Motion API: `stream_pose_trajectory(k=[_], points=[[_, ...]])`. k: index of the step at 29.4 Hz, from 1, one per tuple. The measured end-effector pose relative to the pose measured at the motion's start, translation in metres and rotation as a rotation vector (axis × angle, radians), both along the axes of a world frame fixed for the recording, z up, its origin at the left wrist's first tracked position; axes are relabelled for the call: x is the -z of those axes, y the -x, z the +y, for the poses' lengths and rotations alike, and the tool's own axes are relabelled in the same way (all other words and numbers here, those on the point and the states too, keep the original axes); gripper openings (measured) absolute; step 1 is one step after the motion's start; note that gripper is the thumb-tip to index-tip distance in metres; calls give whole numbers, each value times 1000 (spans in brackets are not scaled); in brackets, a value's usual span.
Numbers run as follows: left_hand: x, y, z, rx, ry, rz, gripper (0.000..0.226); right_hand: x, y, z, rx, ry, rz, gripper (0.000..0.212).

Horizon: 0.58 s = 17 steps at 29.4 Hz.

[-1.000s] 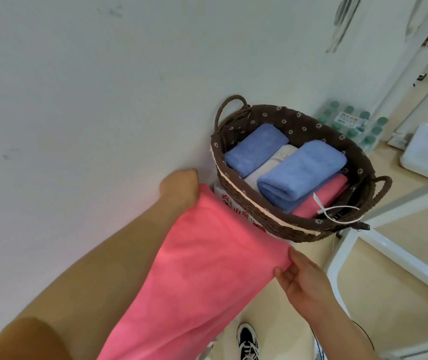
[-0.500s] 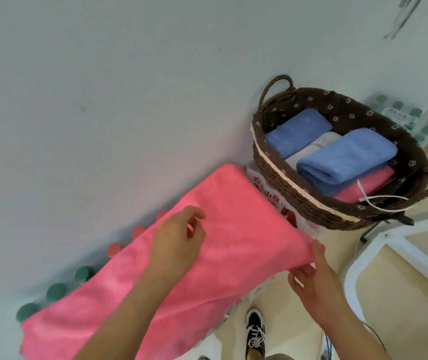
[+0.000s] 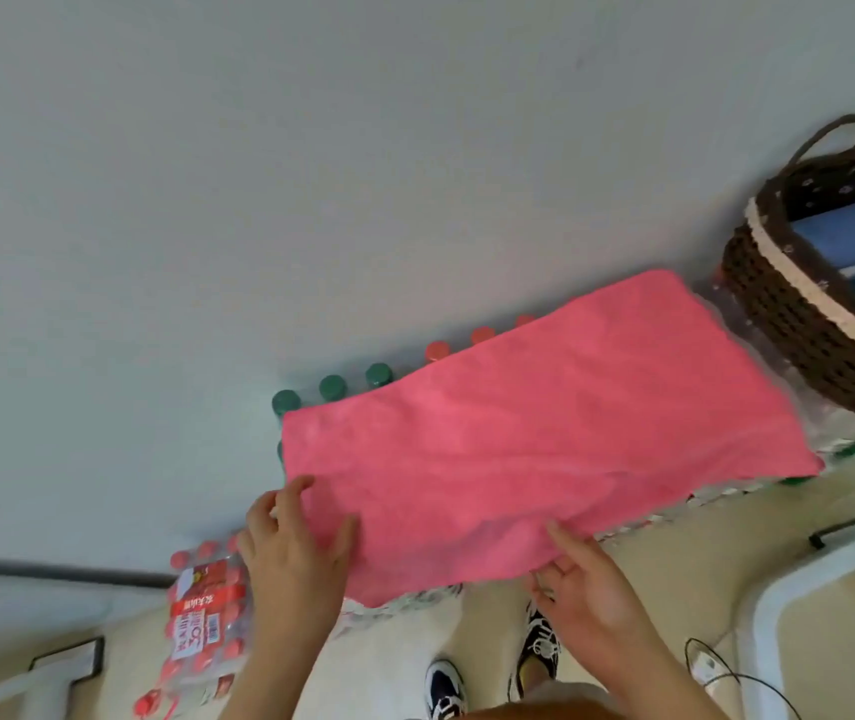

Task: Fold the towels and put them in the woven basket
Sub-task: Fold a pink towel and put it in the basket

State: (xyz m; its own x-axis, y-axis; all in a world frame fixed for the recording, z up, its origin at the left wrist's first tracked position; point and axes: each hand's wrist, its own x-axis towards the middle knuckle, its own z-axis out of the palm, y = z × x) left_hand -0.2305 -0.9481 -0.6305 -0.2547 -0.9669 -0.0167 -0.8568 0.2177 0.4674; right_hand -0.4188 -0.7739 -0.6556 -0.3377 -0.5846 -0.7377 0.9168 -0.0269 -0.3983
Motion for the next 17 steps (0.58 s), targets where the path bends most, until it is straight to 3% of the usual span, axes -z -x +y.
stream_pose_trajectory(k=[5,8,11,17], points=[[-8,-37,-12,34,-149,89,44,10,-72,-20,-128,-115,26,40],[-18,-32,-42,55,-100,165,42,17,-90,-31,-152,-192,26,38],[-17,-10,-89,94,-33,170,39,10,-102,-37,-207,-129,-44,30],[-7,16,-124,112,-46,144,28,2,-147,-53,-290,-124,-103,46]])
